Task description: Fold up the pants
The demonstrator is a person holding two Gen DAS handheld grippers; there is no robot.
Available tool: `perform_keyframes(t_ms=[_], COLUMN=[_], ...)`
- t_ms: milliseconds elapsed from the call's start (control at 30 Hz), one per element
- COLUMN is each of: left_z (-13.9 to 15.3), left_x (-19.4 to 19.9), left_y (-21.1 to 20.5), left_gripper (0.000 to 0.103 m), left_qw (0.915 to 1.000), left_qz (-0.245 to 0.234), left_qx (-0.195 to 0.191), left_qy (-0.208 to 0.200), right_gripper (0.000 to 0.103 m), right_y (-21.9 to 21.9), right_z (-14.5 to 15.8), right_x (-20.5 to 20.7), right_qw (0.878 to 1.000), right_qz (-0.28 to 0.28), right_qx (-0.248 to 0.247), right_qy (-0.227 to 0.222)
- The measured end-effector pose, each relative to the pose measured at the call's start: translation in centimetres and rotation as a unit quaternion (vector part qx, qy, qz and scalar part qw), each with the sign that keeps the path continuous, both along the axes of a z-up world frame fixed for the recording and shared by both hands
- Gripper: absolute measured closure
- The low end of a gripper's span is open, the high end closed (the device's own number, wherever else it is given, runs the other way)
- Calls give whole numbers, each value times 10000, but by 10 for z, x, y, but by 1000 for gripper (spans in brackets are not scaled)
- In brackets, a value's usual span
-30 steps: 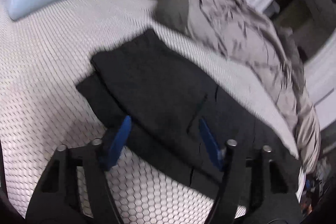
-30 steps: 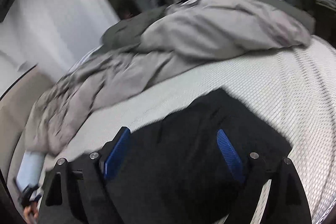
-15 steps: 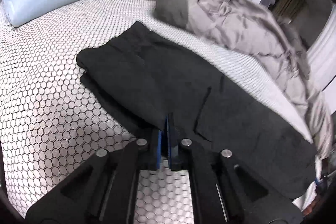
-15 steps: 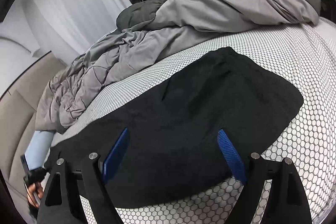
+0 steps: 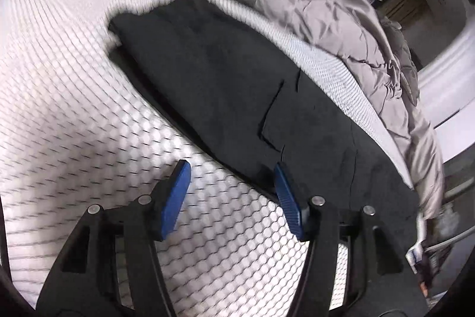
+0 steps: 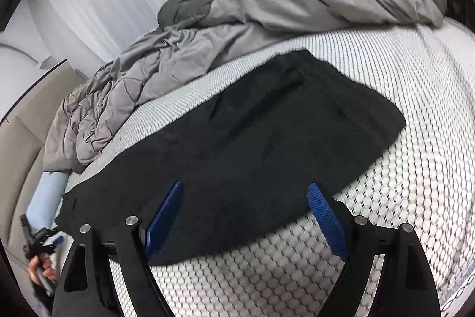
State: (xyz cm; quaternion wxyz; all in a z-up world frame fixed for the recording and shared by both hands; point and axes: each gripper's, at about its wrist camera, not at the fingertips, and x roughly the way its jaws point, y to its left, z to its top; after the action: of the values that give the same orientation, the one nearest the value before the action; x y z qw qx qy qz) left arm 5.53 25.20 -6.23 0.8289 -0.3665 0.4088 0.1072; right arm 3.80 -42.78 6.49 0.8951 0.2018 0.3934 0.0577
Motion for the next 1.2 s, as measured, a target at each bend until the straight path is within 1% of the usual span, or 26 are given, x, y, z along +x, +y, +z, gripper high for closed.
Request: perform_keyframes(t_ms=[133,167,233,300,367,433,467,500,533,567,600,633,667,700,767,833,867,933,967,1000,1033,1067,1100,1133,1167,1200], left_z=[-5,-4,-6,-11,-9,-6,-3,0,2,4,7,11,16,22,34,43,44,38,32,27,25,25,29,34,40,48], left_x=[17,19,23,28,24,24,22,18,17,12,3,-7,-18,-29,-47,-63,-72,-92,-97,-100,-100,-100,-102,-105,-108,-113], left_y=[10,11,13,15,14,13,12,10,9,7,6,4,2,0,-3,-6,-6,-7,-9,-9,-9,-7,-5,-3,-1,2], left_gripper=[50,54,91,96,100,100,100,101,101,101,101,102,102,102,102,102,102,99,98,94,87,85,76,65,58,46], left_qw=[9982,9973,9963,9955,9951,9955,9957,9958,9959,9959,9957,9955,9951,9948,9945,9945,9947,9960,9965,9966,9967,9965,9952,9935,9909,9878], left_qz=[433,536,718,833,864,831,810,801,794,790,807,797,813,814,750,624,577,498,460,446,429,435,538,635,771,947], left_qx=[-374,-436,-395,-374,-320,-198,-131,-46,0,29,20,28,76,130,318,536,556,524,592,641,677,705,816,943,1104,1237], left_qy=[-166,-263,-275,-262,-365,-406,-422,-436,-443,-443,-461,-516,-566,-596,-664,-649,-639,-531,-369,-262,-147,-91,-41,4,16,-46], right_gripper=[16,16,16,16,16,18,26,39,49,60,72,77,86,88,89,89,89,88,84,71,61,51,51,49,41,38], right_y=[-29,-37,-54,-71,-81,-90,-95,-99,-102,-103,-100,-96,-92,-90,-87,-85,-87,-93,-93,-91,-90,-92,-96,-101,-104,-105], right_z=[-6,-8,-14,-27,-35,-41,-45,-50,-54,-57,-56,-51,-44,-38,-24,-20,-20,-22,-24,-28,-31,-31,-26,-18,-11,-3], right_x=[-3,-4,-5,-1,9,22,30,36,40,44,45,43,39,33,16,-10,-27,-44,-50,-55,-56,-58,-59,-61,-64,-67], right_qw=[9990,9986,9963,9907,9857,9818,9793,9764,9738,9724,9739,9770,9786,9793,9821,9845,9851,9854,9873,9909,9916,9909,9901,9887,9871,9854], right_qz=[-42,-160,-383,-571,-678,-897,-1084,-1255,-1397,-1448,-1426,-1398,-1354,-1325,-1195,-1073,-1028,-983,-983,-985,-1108,-1185,-1240,-1340,-1487,-1637], right_qx=[297,325,595,1074,1466,1654,1698,1744,1779,1817,1756,1601,1547,1532,1450,1380,1375,1388,1250,872,506,454,550,640,587,467], right_qy=[336,393,495,610,479,241,202,226,234,229,183,134,71,-27,-155,-160,-85,-2,69,272,445,447,349,192,54,-99])
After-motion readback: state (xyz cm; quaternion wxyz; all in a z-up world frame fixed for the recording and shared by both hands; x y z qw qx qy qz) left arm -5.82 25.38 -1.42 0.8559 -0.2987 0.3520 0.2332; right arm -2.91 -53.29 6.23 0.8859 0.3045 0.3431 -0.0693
